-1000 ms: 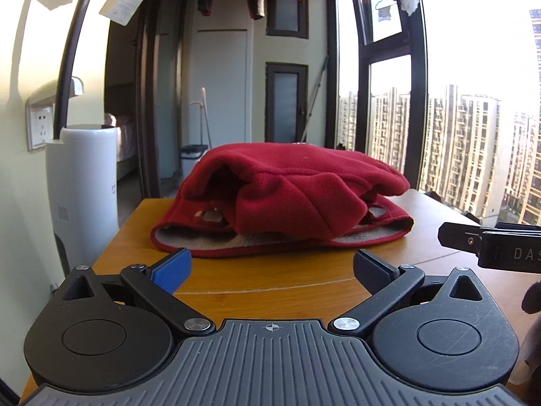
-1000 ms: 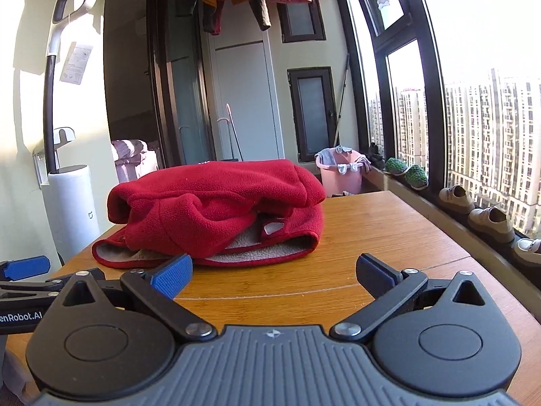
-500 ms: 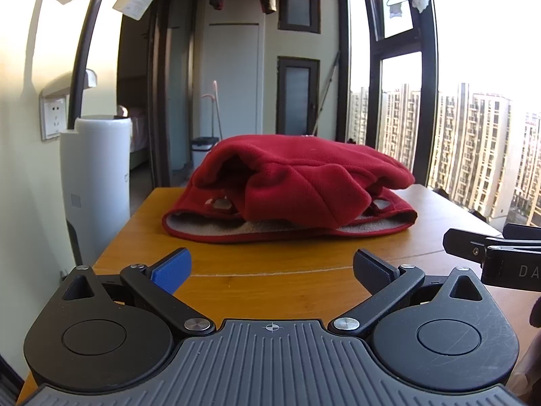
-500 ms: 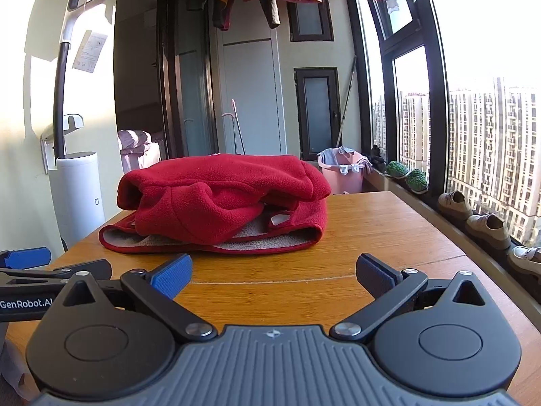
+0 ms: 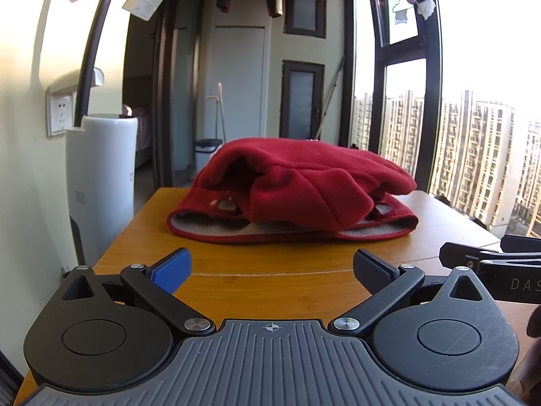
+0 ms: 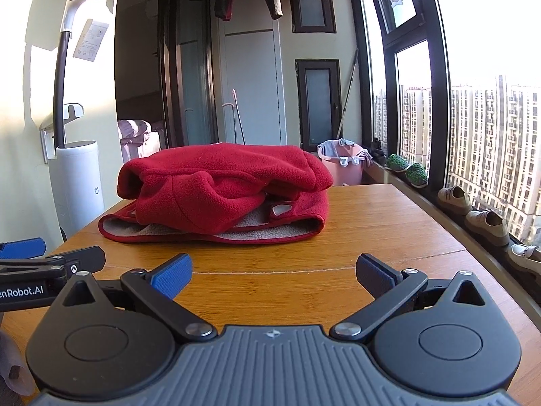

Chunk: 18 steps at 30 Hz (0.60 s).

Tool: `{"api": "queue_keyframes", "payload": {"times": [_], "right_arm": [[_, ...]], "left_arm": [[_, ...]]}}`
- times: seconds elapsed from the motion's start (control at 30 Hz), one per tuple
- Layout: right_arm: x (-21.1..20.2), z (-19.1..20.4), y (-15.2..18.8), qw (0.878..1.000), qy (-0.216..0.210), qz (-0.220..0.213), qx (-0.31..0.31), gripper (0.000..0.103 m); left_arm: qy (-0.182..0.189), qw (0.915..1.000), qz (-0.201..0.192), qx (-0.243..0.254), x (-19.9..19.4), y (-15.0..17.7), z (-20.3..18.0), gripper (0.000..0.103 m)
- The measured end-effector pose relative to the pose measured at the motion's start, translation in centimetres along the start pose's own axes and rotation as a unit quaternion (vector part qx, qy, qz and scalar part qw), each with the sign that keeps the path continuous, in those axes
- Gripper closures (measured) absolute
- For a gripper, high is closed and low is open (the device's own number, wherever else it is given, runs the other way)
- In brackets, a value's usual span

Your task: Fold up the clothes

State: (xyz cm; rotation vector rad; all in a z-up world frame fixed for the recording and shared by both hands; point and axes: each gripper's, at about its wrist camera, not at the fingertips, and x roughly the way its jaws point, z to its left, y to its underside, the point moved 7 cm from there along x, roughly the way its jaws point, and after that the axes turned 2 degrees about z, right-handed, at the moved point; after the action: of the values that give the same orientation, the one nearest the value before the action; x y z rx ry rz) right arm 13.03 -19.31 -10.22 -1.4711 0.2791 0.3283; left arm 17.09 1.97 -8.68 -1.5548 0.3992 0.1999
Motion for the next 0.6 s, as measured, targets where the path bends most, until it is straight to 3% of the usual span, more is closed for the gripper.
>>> {"api": "queue_keyframes", "payload": {"times": [0.6], "right_arm": [[0.15,-0.16,0.09,1.0,-0.005,0.005,0.004,0.0]], "left_arm": [[0.007,0.9999,0.007,-0.007,-0.04,0.11,-0.01,0.0]]}}
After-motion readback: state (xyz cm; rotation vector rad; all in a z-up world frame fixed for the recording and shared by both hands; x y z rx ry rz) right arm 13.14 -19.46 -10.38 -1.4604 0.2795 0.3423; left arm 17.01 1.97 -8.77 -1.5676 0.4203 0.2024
